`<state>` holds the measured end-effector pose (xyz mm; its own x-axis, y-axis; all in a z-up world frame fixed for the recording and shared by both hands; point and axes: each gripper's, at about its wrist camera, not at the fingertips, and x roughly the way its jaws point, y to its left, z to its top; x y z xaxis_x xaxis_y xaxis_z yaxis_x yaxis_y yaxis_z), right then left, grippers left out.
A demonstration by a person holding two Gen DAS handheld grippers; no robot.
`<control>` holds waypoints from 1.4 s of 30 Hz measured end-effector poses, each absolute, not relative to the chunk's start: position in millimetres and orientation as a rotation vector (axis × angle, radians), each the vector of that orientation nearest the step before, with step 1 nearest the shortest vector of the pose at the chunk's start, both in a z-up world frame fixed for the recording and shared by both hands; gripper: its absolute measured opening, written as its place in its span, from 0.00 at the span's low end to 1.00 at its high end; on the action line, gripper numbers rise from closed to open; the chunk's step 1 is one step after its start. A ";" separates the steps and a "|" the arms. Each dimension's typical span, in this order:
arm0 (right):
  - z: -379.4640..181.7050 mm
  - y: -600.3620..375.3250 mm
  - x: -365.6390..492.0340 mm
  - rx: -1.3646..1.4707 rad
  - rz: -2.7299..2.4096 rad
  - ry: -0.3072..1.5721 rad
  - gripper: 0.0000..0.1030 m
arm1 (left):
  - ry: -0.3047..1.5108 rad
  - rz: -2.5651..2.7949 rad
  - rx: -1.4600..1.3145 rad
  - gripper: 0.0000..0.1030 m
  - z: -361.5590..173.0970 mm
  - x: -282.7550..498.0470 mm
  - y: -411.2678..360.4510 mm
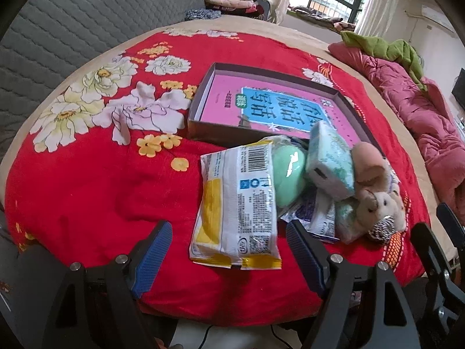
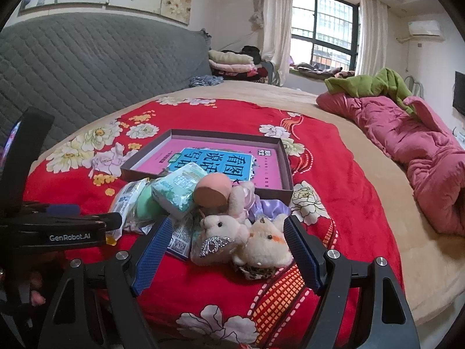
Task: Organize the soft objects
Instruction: 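Grasp the yellow-white snack bag with the left tool while the right tool grasps the pink sponge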
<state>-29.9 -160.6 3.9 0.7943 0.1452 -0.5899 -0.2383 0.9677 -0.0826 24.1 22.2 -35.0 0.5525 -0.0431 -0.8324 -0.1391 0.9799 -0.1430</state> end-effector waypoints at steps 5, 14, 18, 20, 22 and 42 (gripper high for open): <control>0.0 -156.7 -23.1 -0.181 0.223 0.623 0.78 | 1.008 0.059 -0.221 0.78 -43.8 29.7 28.0; 0.1 -138.0 -2.6 -0.339 0.220 0.570 0.78 | 1.033 0.045 -0.254 0.80 -54.1 36.7 33.6; -6.2 -126.1 10.0 -0.474 0.218 0.563 0.78 | 1.045 0.036 -0.273 0.80 -58.0 41.1 37.2; -11.6 -122.6 14.1 -0.530 0.206 0.558 0.78 | 1.052 0.031 -0.284 0.80 -59.7 42.9 38.5; -17.1 -119.0 20.3 -0.564 0.211 0.572 0.77 | 1.058 0.026 -0.296 0.80 -61.0 45.8 40.4; -38.2 -95.5 42.7 -0.759 0.292 0.545 0.58 | 1.094 0.012 -0.346 0.79 -72.0 62.2 46.9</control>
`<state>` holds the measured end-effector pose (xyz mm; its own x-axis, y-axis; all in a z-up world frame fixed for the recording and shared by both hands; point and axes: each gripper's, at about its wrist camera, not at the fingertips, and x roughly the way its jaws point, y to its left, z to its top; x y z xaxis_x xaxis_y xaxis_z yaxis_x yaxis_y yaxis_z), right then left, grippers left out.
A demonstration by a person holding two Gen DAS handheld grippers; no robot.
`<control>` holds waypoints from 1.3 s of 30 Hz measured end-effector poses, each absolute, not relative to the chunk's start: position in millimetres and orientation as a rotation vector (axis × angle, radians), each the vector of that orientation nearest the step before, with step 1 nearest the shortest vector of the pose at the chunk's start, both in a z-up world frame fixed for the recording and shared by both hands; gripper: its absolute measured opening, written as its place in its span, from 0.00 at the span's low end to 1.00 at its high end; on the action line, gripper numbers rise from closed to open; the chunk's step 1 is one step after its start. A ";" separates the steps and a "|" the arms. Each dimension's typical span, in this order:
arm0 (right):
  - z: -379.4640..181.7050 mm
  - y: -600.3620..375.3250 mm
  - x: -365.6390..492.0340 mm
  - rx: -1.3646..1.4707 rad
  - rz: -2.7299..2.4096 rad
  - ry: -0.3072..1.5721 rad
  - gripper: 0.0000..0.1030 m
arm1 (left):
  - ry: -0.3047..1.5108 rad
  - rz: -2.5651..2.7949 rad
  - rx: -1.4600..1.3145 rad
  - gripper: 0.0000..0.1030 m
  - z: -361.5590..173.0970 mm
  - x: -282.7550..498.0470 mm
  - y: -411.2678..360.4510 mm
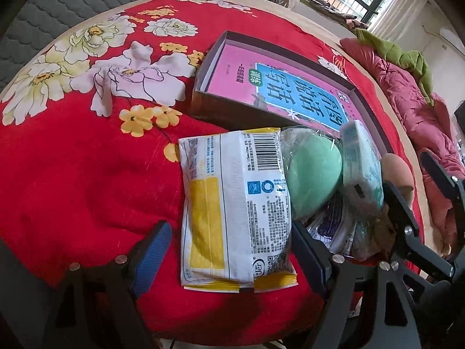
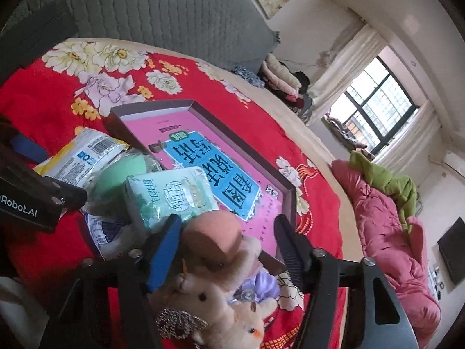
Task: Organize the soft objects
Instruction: 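Grasp the yellow-white snack bag with the left tool while the right tool grasps the pink sponge, then carry the snack bag and pink sponge into the pink box with both tools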
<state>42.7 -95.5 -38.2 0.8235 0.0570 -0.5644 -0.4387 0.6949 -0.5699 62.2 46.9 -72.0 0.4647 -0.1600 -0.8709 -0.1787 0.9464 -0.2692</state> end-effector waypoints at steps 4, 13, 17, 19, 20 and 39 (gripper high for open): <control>-38.4 -96.8 51.6 -0.697 0.340 0.593 0.42 | 1.094 -0.006 -0.358 0.73 -71.6 63.5 48.0; -32.3 -114.7 64.0 -0.482 0.392 0.648 0.37 | 1.079 -0.020 -0.411 0.62 -69.6 63.3 54.9; -24.9 -123.8 62.3 -0.408 0.402 0.639 0.37 | 1.056 -0.030 -0.408 0.59 -63.1 59.9 53.8; -20.1 -126.3 59.5 -0.389 0.408 0.622 0.37 | 1.041 -0.035 -0.410 0.59 -58.8 58.0 54.3; -18.5 -126.5 58.2 -0.386 0.410 0.616 0.37 | 1.035 -0.039 -0.412 0.59 -56.7 57.2 54.8; 8.0 -140.8 52.0 -0.304 0.395 0.538 0.37 | 0.915 -0.030 -0.350 0.59 -17.4 51.7 54.8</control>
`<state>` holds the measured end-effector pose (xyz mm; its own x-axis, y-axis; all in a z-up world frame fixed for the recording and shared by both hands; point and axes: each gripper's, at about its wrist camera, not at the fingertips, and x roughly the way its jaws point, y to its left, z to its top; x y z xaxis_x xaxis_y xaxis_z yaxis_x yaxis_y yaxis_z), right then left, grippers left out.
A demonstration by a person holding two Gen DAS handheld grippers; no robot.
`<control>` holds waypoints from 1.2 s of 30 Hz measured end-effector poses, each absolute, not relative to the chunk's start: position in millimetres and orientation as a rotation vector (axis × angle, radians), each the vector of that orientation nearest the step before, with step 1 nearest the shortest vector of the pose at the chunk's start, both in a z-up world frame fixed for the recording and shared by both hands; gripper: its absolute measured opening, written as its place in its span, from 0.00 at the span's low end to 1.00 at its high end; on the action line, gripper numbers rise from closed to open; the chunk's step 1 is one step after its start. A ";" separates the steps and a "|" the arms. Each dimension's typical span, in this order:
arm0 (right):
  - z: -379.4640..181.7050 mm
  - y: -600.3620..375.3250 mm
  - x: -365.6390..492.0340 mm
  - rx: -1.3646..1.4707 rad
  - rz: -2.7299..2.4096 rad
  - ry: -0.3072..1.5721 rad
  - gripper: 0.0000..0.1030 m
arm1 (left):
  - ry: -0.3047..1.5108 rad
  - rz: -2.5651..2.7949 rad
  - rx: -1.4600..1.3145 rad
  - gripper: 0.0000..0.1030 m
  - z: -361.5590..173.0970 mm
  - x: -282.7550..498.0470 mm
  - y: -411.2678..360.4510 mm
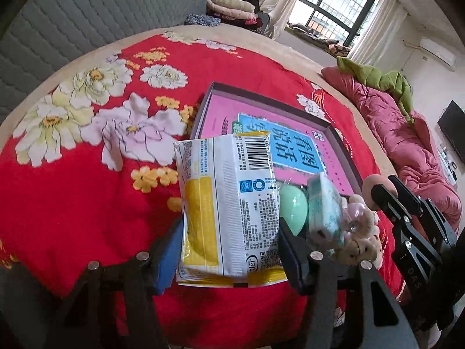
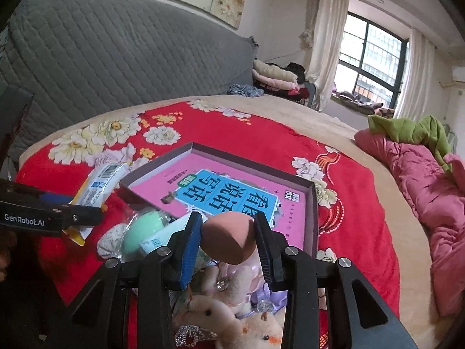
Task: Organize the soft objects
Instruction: 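Carry the snack bag and pink sponge into the pink box with both tools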
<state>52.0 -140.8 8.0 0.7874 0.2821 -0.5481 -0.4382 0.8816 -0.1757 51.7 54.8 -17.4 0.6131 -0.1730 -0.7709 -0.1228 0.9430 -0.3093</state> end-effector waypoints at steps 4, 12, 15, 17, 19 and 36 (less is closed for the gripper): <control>10.7 -145.6 55.8 -0.279 0.389 0.529 0.37 | 0.895 -0.031 -0.338 0.59 -7.9 60.8 54.0; 14.1 -164.1 70.1 -0.224 0.369 0.522 0.37 | 0.880 -0.040 -0.291 0.59 1.7 88.4 46.7; 14.6 -173.8 77.4 -0.201 0.348 0.523 0.37 | 0.887 -0.040 -0.271 0.59 1.3 100.6 43.2; 14.5 -179.0 81.5 -0.190 0.338 0.524 0.37 | 0.887 -0.042 -0.263 0.59 -0.6 105.0 41.6; 13.6 -183.1 85.0 -0.181 0.329 0.527 0.37 | 0.884 -0.039 -0.242 0.59 -1.4 110.5 39.4; -1.4 -187.7 117.7 -0.207 0.247 0.620 0.37 | 0.921 -0.094 -0.236 0.59 -22.7 168.6 40.4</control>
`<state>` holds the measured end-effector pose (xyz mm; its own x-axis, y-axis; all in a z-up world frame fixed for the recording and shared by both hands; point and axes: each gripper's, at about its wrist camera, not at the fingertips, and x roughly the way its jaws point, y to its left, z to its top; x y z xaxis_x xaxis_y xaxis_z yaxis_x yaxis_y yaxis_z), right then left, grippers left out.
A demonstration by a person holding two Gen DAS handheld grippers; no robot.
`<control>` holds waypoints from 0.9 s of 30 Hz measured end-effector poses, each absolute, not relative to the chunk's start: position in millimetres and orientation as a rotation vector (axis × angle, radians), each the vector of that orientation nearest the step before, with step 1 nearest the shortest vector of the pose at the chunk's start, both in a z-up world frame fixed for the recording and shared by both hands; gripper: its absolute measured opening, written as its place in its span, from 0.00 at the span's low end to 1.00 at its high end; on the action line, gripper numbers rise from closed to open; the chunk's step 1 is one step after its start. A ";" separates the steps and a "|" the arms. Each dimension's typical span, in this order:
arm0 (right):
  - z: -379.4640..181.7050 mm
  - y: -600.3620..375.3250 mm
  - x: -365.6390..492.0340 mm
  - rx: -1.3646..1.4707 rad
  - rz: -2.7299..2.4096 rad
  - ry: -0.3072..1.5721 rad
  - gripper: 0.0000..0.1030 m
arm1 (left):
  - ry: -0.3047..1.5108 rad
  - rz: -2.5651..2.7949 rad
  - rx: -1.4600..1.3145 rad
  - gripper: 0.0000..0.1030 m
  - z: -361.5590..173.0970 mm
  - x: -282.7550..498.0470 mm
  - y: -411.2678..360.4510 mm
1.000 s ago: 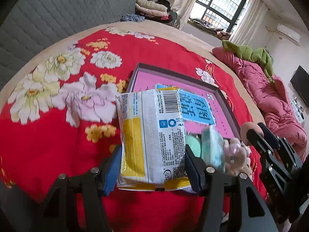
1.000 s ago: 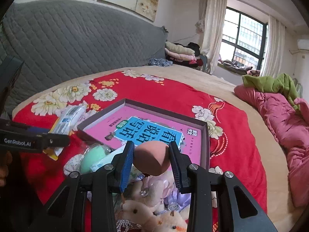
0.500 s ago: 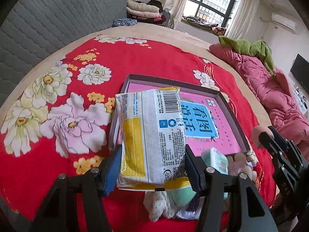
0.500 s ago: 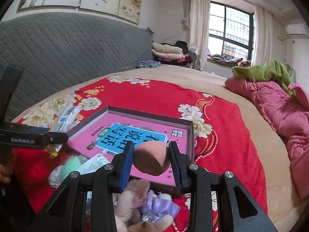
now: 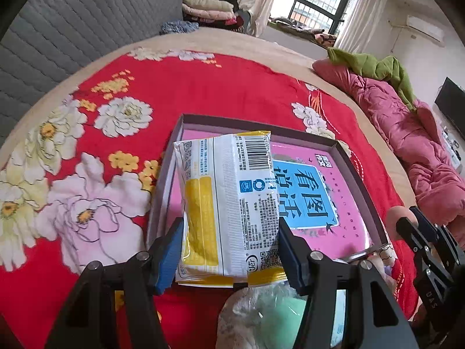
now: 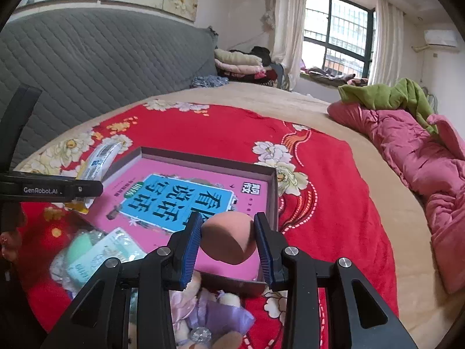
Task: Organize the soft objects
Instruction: 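Carry the snack bag and pink sponge into the pink box with both tools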
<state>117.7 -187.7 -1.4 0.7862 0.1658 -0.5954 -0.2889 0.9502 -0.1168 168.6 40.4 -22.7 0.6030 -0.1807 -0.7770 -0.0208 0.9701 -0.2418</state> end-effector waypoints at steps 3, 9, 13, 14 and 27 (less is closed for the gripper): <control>-4.4 -183.9 126.0 -0.223 0.234 0.642 0.37 | 0.918 -0.119 -0.221 0.59 -29.0 170.7 42.4; -14.5 -180.3 141.0 -0.228 0.227 0.695 0.37 | 0.941 -0.103 -0.196 0.59 -39.9 178.3 51.4; -23.1 -178.9 150.5 -0.237 0.216 0.734 0.37 | 0.965 -0.107 -0.207 0.59 -47.0 188.0 55.7; -24.9 -178.9 152.4 -0.240 0.211 0.740 0.37 | 0.966 -0.109 -0.206 0.59 -47.8 189.5 55.3; -44.4 -180.0 169.3 -0.250 0.185 0.844 0.37 | 0.991 -0.131 -0.113 0.59 -62.8 197.4 38.6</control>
<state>169.3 -180.0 -44.4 0.6512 0.0621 -0.7564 -0.2593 0.9549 -0.1449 197.4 38.6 -62.8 0.5412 -0.1613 -0.8253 0.0581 0.9863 -0.1547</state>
